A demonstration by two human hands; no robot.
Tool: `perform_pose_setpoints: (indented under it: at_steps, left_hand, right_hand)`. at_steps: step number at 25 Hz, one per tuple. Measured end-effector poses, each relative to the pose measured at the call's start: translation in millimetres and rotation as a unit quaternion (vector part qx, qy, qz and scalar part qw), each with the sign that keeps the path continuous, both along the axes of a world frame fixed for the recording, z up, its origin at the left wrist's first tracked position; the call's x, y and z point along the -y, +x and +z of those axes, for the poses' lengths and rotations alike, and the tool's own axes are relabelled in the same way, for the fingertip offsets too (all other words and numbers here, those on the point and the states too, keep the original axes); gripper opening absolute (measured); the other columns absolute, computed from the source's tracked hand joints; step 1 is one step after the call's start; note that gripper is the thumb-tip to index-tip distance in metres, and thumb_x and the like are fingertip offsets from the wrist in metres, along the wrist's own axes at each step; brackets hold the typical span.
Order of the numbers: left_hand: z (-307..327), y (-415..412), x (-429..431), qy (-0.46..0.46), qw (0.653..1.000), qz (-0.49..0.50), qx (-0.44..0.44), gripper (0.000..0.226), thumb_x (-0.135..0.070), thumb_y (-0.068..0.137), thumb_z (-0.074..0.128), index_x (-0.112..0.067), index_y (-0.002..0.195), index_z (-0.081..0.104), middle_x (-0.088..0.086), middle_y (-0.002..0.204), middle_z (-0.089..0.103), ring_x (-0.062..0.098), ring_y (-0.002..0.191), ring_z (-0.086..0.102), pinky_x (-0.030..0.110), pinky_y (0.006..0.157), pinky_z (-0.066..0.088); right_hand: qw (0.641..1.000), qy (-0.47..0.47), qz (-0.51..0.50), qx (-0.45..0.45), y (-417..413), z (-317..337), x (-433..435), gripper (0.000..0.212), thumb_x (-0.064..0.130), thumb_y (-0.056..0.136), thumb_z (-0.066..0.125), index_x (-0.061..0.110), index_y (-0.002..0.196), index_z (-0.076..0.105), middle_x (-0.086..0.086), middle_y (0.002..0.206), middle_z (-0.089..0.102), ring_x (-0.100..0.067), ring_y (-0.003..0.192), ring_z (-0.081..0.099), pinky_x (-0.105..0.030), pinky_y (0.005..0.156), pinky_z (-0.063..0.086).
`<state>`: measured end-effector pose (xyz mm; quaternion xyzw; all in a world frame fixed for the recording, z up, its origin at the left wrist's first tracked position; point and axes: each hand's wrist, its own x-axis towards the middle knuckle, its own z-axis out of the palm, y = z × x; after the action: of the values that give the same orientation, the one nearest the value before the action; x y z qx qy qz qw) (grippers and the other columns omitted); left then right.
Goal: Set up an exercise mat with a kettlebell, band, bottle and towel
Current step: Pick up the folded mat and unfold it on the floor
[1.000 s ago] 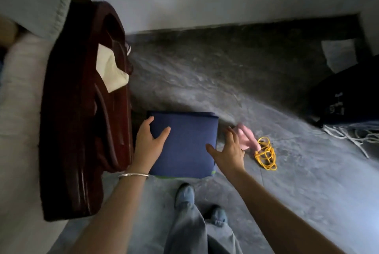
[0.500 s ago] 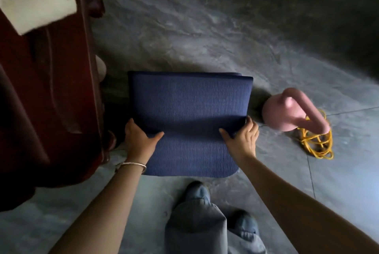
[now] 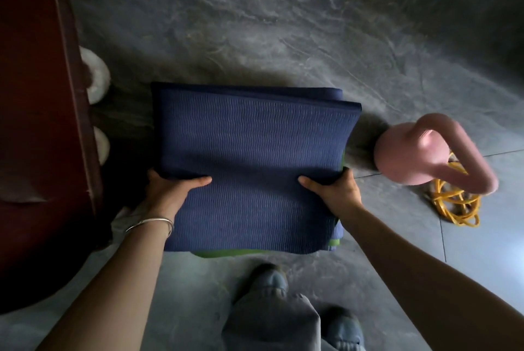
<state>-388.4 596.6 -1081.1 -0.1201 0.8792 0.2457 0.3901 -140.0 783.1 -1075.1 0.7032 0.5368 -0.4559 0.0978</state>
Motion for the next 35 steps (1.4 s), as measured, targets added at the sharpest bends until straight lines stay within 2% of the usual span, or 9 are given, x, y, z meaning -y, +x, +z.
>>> perform_pose_setpoints:
  at_steps: [2,4,8,14,17,19,24,28,35]
  left_hand:
    - [4,-4,3,0.008,1.000,0.019,0.013,0.122,-0.048,0.025,0.092,-0.009,0.131,0.045,0.005,0.132,0.054,0.024,0.119,0.053,0.043,0.103,0.042]
    - [12,-8,6,0.034,0.996,0.044,0.065,0.094,-0.040,0.037,0.091,-0.009,0.119,0.058,0.003,0.123,0.061,0.022,0.108,0.057,0.039,0.094,0.044]
    - [25,-4,6,0.070,0.985,0.068,0.141,0.056,-0.025,0.057,0.085,-0.009,0.106,0.064,0.005,0.110,0.064,0.019,0.090,0.057,0.035,0.082,0.039]
    - [99,15,5,0.099,0.985,0.083,0.113,0.081,-0.039,0.035,0.090,-0.012,0.107,0.066,-0.002,0.105,0.069,0.017,0.096,0.063,0.034,0.086,0.048]
    - [175,21,4,0.102,0.985,0.114,0.076,0.110,-0.055,0.012,0.089,-0.015,0.112,0.064,-0.004,0.108,0.069,0.018,0.097,0.065,0.039,0.092,0.051]
    - [242,27,-1,0.107,0.985,0.128,0.046,0.120,-0.059,0.008,0.086,-0.014,0.116,0.061,-0.004,0.112,0.067,0.019,0.101,0.064,0.040,0.095,0.050]
    - [429,42,-6,0.145,0.976,0.165,0.004,0.092,-0.048,0.020,0.089,-0.013,0.102,0.066,-0.003,0.103,0.069,0.020,0.096,0.065,0.040,0.093,0.050]
    - [584,58,5,0.191,0.962,0.194,-0.006,0.065,-0.036,0.043,0.091,-0.010,0.096,0.062,0.001,0.099,0.067,0.021,0.089,0.063,0.033,0.082,0.048]
    - [804,107,81,0.253,0.938,0.219,-0.092,0.074,-0.044,0.037,0.091,-0.014,0.098,0.063,-0.001,0.092,0.070,0.017,0.080,0.066,0.030,0.070,0.053]
  right_hand:
    - [1.000,-0.003,0.004,0.011,-2,3,-2,0.094,0.060,0.041,0.085,0.015,0.116,0.050,-0.001,0.112,0.063,-0.023,0.104,0.059,-0.034,0.081,0.050]
    - [1.000,-0.002,0.002,0.014,-3,10,-5,0.096,0.067,0.033,0.082,0.018,0.110,0.055,0.001,0.105,0.066,-0.021,0.096,0.062,-0.033,0.076,0.052]
    - [0.999,0.027,0.018,0.010,-4,31,-13,0.090,0.065,0.036,0.083,0.017,0.107,0.057,0.002,0.100,0.066,-0.019,0.090,0.062,-0.031,0.073,0.050]
    - [0.996,0.082,0.020,-0.003,3,116,-24,0.081,0.057,0.045,0.085,0.014,0.105,0.051,0.002,0.100,0.063,-0.021,0.093,0.060,-0.033,0.080,0.048]
    - [0.994,0.108,0.017,-0.009,0,197,-31,0.090,0.058,0.048,0.083,0.016,0.119,0.047,-0.002,0.110,0.063,-0.028,0.103,0.059,-0.036,0.085,0.047]
    - [0.990,0.138,0.032,-0.010,-2,264,-37,0.091,0.056,0.052,0.082,0.018,0.124,0.042,-0.003,0.115,0.061,-0.031,0.108,0.057,-0.034,0.085,0.044]
    - [0.984,0.154,0.078,-0.051,-13,438,-49,0.088,0.064,0.050,0.077,0.022,0.118,0.043,-0.004,0.117,0.061,-0.032,0.109,0.056,-0.045,0.088,0.048]
    - [0.971,0.170,0.133,-0.104,-12,587,-52,0.086,0.061,0.056,0.078,0.016,0.120,0.043,-0.006,0.119,0.060,-0.033,0.107,0.057,-0.041,0.082,0.049]
    - [0.943,0.182,0.211,-0.184,11,801,-9,0.090,0.058,0.061,0.075,0.015,0.130,0.036,-0.006,0.128,0.054,-0.032,0.111,0.055,-0.047,0.090,0.049]
